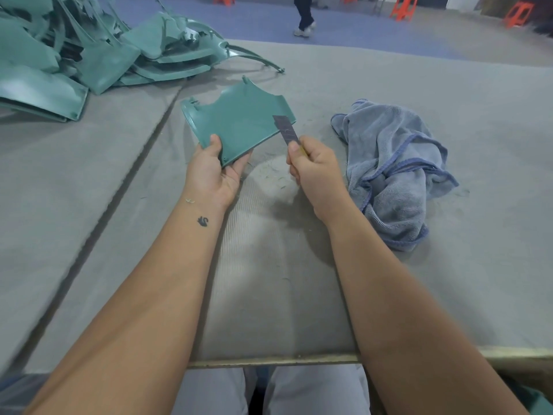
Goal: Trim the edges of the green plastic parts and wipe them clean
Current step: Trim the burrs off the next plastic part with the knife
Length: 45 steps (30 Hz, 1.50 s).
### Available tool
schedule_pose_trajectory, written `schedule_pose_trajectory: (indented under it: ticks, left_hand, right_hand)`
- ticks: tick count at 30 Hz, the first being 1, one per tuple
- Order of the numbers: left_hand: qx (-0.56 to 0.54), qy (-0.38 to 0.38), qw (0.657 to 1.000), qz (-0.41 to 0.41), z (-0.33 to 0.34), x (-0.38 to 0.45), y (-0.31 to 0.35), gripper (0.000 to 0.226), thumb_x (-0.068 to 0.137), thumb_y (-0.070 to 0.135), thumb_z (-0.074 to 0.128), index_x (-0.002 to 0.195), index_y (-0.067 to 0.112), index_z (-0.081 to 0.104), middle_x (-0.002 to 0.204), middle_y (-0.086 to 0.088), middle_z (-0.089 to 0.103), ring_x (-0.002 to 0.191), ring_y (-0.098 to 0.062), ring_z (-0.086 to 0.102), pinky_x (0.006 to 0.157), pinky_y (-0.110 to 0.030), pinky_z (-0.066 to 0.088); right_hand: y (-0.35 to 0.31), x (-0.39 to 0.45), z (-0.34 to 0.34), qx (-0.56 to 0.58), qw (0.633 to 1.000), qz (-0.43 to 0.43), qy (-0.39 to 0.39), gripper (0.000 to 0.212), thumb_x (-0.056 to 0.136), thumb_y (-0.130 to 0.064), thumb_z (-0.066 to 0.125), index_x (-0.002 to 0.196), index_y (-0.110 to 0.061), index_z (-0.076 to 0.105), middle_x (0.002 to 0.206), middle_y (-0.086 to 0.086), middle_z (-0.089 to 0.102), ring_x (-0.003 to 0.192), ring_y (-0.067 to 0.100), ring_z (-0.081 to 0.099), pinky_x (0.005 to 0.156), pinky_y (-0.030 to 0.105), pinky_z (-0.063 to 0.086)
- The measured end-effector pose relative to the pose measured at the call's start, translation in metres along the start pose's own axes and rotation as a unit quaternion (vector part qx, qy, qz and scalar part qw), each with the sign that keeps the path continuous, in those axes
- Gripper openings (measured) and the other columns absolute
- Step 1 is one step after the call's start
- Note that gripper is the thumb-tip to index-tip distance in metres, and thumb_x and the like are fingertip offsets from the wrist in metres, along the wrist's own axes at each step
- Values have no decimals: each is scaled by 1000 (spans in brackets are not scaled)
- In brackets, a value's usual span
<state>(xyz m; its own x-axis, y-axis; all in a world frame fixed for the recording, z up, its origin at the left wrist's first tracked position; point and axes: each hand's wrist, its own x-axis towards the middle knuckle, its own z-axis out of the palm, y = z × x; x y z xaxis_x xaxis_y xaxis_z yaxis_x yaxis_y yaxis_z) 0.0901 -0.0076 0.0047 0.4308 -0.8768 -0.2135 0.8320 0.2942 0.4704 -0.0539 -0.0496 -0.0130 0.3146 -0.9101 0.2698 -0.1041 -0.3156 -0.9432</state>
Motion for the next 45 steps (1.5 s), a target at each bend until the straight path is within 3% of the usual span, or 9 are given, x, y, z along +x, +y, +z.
schedule_pose_trajectory:
  ticks: [5,8,11,14,19,29,37,42,45]
  left_hand:
    - [-6,1,1000,-8,-1,1,1,37,105,11,35,140,1,44,134,-19,56,121,-35,57,65,-40,60]
    - [1,-7,1000,-16,0,2,1,38,105,12,34,140,2,44,131,-18,59,111,-30,62,69,-35,59]
    - [60,-2,998,-26,2,3,0,37,104,15,38,140,10,45,109,-7,65,82,-17,64,62,-26,56]
    - [132,-43,990,-29,3,1,2,32,100,3,40,128,11,52,102,-5,67,75,-16,66,58,-25,54]
    - [163,-58,985,-8,2,-3,5,20,98,-5,44,99,7,60,80,-5,75,73,-16,73,61,-25,57]
    - [188,-38,982,-4,0,-3,4,17,98,-4,44,99,5,58,80,-7,75,70,-17,73,57,-25,57]
    - [166,-50,985,-15,-2,-3,7,18,99,-4,41,99,3,58,75,-9,73,66,-16,72,59,-24,58]
    - [160,-43,986,-17,-2,-4,7,16,99,-3,43,101,3,57,75,-8,74,67,-16,72,57,-23,57]
    - [162,-44,986,-20,-2,-3,8,15,99,-3,43,100,3,57,76,-8,74,68,-17,73,57,-24,57]
  right_hand:
    - [-3,0,-2,-31,998,-2,-53,33,92,-23,49,60,-24,50,54,-9,37,56,13,33,56,30,28]
    - [-5,-4,5,-107,987,-18,-121,32,94,-15,53,62,-17,49,53,-6,40,51,9,35,53,26,29]
    - [-10,-5,-3,74,995,29,-67,30,96,-16,49,66,-16,51,52,-2,41,44,6,34,44,17,27]
    - [-13,-1,-14,180,982,48,-4,28,100,-18,44,76,-14,57,57,0,50,48,11,40,48,20,33]
    - [-14,-1,-14,153,988,9,31,26,102,-14,40,85,-13,59,69,4,58,60,15,52,65,27,44]
    - [-9,-3,-9,89,996,2,-8,27,101,-17,42,78,-19,55,59,0,37,57,12,31,52,23,26]
    - [-5,-4,-3,-37,994,-28,-104,26,95,-20,47,72,-24,56,57,-12,42,55,6,37,55,20,30]
    - [-8,-2,-10,128,991,-15,-46,22,94,-23,46,77,-18,57,57,-3,38,55,11,32,52,21,26]
    - [-7,-1,-12,133,991,-18,-20,22,98,-21,44,80,-16,56,59,1,35,56,12,29,53,24,24]
